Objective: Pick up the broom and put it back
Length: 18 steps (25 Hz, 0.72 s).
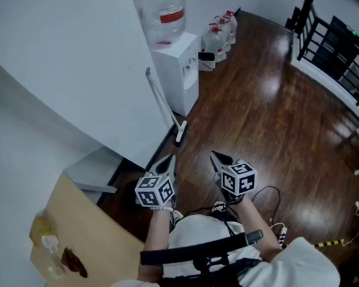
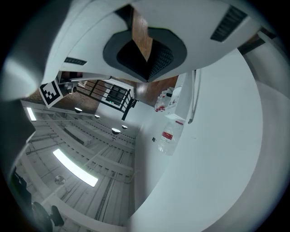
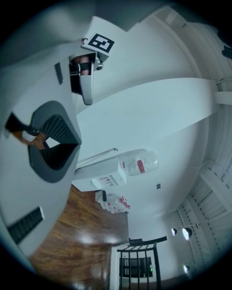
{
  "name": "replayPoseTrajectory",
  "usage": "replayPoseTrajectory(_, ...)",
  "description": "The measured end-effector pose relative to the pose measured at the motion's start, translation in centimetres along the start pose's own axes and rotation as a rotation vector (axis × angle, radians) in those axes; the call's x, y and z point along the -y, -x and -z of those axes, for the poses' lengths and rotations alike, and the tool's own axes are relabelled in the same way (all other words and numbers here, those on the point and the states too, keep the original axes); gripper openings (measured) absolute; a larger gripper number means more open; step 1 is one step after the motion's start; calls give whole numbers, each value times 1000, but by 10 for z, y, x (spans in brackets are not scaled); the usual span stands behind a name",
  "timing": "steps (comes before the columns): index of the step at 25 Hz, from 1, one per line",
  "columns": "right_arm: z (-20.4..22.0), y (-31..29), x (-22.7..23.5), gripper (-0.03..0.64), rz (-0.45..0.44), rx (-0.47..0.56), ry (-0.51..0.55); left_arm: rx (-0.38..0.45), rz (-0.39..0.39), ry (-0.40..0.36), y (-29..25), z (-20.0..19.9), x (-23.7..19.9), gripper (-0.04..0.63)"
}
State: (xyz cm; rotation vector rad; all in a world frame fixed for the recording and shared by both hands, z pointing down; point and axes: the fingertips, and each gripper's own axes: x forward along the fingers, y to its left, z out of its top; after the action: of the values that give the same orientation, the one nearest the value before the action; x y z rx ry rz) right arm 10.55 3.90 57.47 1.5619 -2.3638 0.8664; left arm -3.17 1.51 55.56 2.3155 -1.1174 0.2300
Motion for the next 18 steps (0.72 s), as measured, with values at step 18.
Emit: replayPoseTrajectory(18,-42,-43,115,15,-12,9,-51,-3,-27,5,-121,-31,3,-11)
